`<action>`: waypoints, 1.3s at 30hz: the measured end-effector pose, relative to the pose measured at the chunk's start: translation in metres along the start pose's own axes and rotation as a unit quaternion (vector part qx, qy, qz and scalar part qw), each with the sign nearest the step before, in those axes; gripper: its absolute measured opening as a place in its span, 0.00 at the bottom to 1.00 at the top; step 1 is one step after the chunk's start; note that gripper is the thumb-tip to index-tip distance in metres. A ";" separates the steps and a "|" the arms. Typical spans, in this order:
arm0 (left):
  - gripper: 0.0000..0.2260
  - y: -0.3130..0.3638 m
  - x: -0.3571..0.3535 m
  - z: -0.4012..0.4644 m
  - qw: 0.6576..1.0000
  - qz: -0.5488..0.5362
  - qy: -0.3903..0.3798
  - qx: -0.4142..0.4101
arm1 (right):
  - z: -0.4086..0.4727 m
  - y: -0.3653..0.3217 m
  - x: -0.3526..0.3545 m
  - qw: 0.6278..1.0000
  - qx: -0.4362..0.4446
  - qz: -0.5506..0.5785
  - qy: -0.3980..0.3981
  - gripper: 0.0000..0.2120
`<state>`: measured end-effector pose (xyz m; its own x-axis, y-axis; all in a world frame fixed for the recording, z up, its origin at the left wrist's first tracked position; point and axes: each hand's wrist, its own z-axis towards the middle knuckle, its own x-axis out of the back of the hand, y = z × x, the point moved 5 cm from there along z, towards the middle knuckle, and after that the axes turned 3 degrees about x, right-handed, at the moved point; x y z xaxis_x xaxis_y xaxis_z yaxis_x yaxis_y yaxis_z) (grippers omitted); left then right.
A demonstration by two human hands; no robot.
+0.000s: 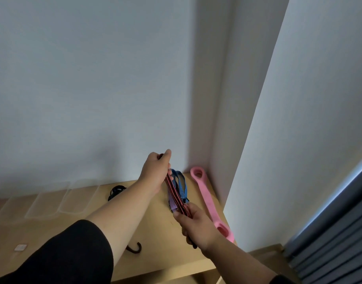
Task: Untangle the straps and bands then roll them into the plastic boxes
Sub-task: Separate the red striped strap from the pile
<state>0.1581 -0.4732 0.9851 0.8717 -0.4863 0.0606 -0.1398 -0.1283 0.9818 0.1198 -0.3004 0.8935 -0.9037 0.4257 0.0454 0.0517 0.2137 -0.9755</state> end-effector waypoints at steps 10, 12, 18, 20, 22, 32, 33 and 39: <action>0.11 -0.040 0.008 0.070 0.954 0.245 -0.169 0.012 | 0.028 0.030 0.017 0.993 -0.042 -0.100 0.041 0.10; 0.11 -0.049 0.005 0.090 0.948 0.273 -0.166 -0.008 | 0.041 0.037 0.020 0.989 -0.045 -0.135 0.047 0.09; 0.05 -0.087 -0.003 0.159 0.965 0.250 -0.079 0.022 | 0.101 0.048 0.045 0.976 -0.101 -0.165 0.099 0.11; 0.07 -0.104 -0.004 0.180 0.975 0.208 -0.056 0.060 | 0.124 0.054 0.052 0.971 -0.124 -0.180 0.100 0.12; 0.10 -0.121 -0.006 0.203 0.977 0.187 -0.044 0.087 | 0.147 0.066 0.056 0.968 -0.148 -0.178 0.098 0.12; 0.11 -0.214 -0.016 0.257 0.965 0.035 0.045 0.257 | 0.223 0.125 0.066 0.943 -0.216 -0.238 0.088 0.14; 0.12 -0.220 -0.020 0.258 0.965 0.021 0.041 0.258 | 0.225 0.128 0.065 0.942 -0.215 -0.243 0.085 0.13; 0.05 -0.232 -0.031 0.266 0.973 0.068 0.038 0.216 | 0.237 0.138 0.064 0.931 -0.188 -0.300 0.093 0.10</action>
<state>0.0387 -0.6578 0.7076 0.8608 -0.4616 0.2144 -0.4273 -0.4266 0.7971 -0.0315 -0.4524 0.7106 -0.7303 0.2677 0.6285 -0.2621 0.7398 -0.6196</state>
